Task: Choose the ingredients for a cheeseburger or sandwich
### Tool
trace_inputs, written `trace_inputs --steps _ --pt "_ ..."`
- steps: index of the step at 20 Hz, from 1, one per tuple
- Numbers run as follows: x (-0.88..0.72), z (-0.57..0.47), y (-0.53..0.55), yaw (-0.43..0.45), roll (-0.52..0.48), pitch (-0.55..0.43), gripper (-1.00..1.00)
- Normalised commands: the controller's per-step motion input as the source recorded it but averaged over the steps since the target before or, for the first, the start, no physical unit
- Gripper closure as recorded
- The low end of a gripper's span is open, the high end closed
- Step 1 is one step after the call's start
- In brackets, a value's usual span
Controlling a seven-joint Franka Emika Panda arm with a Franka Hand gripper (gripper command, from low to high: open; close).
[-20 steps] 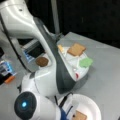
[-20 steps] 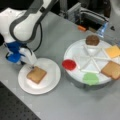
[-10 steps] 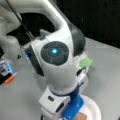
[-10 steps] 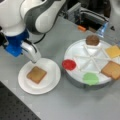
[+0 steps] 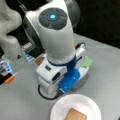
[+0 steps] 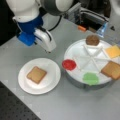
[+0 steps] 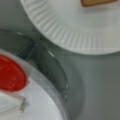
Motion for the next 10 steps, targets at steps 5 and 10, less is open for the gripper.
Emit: trace_inputs --steps 5,10 --pt "-0.77 -0.07 0.71 -0.180 -0.137 -0.128 -1.00" --pt "-0.51 -0.20 0.34 -0.117 -0.129 -0.188 -1.00"
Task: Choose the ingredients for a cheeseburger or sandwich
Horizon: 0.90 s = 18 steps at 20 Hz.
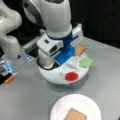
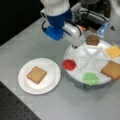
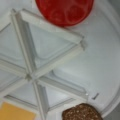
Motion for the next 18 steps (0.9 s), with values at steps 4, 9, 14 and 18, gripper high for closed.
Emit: trace_inputs --steps 4,9,14,18 --pt "-0.28 -0.12 0.14 0.012 -0.154 -0.215 -1.00" --pt "-0.23 -0.21 0.31 0.135 -0.140 -0.200 -1.00" --pt "-0.23 -0.44 0.42 0.121 -0.157 -0.157 -1.00" --pt "-0.16 -0.23 0.19 0.082 -0.117 -0.097 -1.00"
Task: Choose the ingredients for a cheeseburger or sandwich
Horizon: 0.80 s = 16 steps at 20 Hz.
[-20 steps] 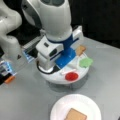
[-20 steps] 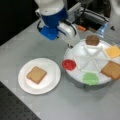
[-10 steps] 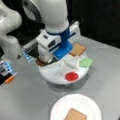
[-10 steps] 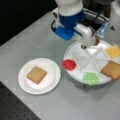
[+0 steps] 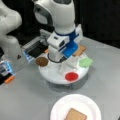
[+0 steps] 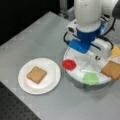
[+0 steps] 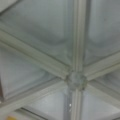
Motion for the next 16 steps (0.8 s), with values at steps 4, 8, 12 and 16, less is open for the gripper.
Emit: trace_inputs --steps 4,8,12,16 --pt "-0.15 -0.02 -0.02 0.109 -0.050 -0.048 -1.00" --pt "-0.27 -0.07 -0.03 0.071 -0.038 -0.052 -1.00" --pt "-0.27 -0.15 -0.02 0.007 -0.070 -0.061 -1.00" --pt "-0.23 -0.22 -0.03 0.016 -0.109 -0.130 -1.00"
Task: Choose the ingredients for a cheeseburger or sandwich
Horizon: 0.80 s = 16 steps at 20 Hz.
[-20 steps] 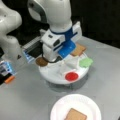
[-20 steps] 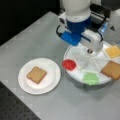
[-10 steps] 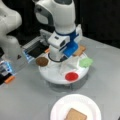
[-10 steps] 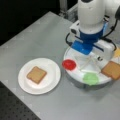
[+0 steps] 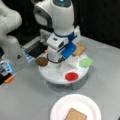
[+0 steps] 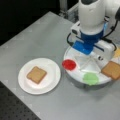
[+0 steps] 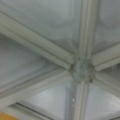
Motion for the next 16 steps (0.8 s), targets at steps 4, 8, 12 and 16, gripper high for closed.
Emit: trace_inputs --steps 4,8,12,16 --pt "-0.22 -0.20 -0.01 0.021 -0.107 -0.164 -1.00" --pt "-0.23 -0.15 0.01 0.032 -0.109 -0.175 -1.00" --pt "-0.23 -0.12 0.02 0.035 -0.115 -0.178 -1.00" --pt "-0.20 -0.12 0.01 0.035 -0.119 -0.201 -1.00"
